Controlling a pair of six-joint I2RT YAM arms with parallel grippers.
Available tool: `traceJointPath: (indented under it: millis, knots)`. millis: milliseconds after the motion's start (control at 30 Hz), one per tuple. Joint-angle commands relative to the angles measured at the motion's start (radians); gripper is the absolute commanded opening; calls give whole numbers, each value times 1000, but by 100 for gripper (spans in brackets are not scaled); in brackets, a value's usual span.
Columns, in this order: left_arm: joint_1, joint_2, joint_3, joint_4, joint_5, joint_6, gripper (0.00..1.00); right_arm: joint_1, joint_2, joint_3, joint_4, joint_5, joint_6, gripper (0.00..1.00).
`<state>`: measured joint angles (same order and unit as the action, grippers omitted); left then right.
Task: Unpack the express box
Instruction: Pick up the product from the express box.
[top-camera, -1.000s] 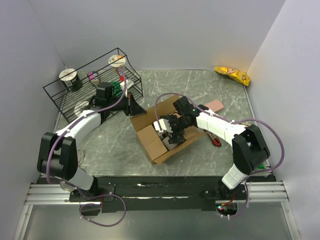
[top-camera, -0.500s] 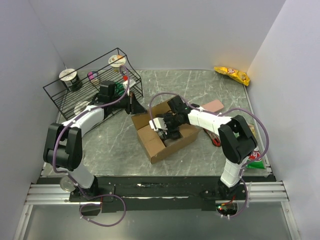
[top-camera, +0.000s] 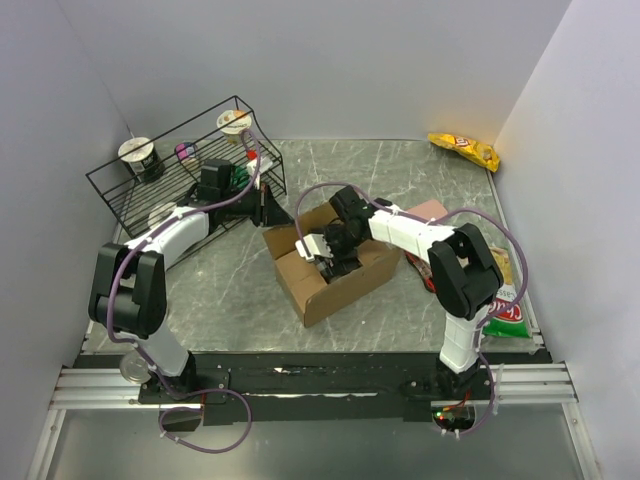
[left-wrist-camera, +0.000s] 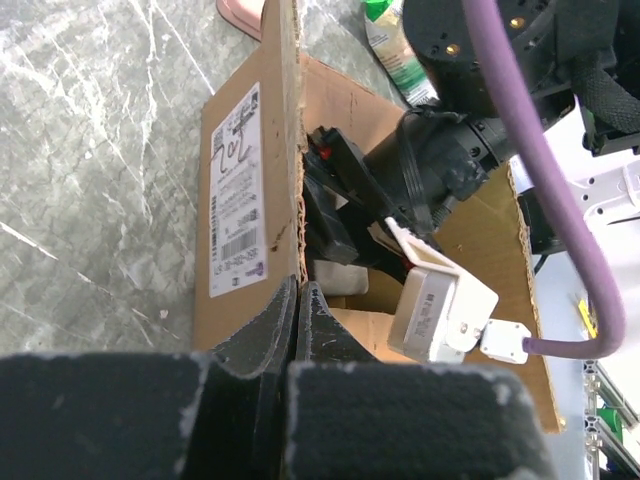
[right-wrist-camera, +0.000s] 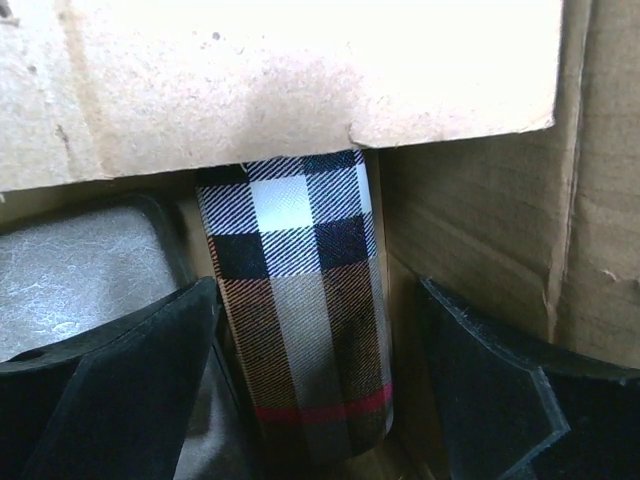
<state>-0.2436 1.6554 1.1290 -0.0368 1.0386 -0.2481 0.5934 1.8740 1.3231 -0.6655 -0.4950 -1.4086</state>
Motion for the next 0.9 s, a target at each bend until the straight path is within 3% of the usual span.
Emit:
traceJointPath:
  millis: [0, 33, 100, 400, 467, 500, 600, 867]
  knots:
    - [-3, -17, 83, 40, 52, 16, 1, -6, -110, -28, -77, -43, 34, 6]
    - [-3, -19, 84, 41, 49, 18, 1, -7, -175, -22, -82, -65, 45, 0]
    - [-3, -23, 78, 54, 47, 10, 1, -7, -251, -9, -91, -115, 62, 0]
    - [-3, -34, 60, 84, 47, 4, 1, -20, -282, 68, -221, -137, 94, 0]
    - [-3, -39, 52, 103, 47, -5, 1, -15, -270, 59, -189, -129, 132, 7]
    - [-3, -39, 49, 110, 49, -11, 1, -12, -242, 54, -160, -114, 140, 21]
    - [-5, -40, 43, 118, 54, -17, 1, -4, -172, 44, -53, -65, 189, 35]
    - [-5, -57, 8, 123, 67, -25, 1, -4, -33, 36, 44, 42, 218, 49]
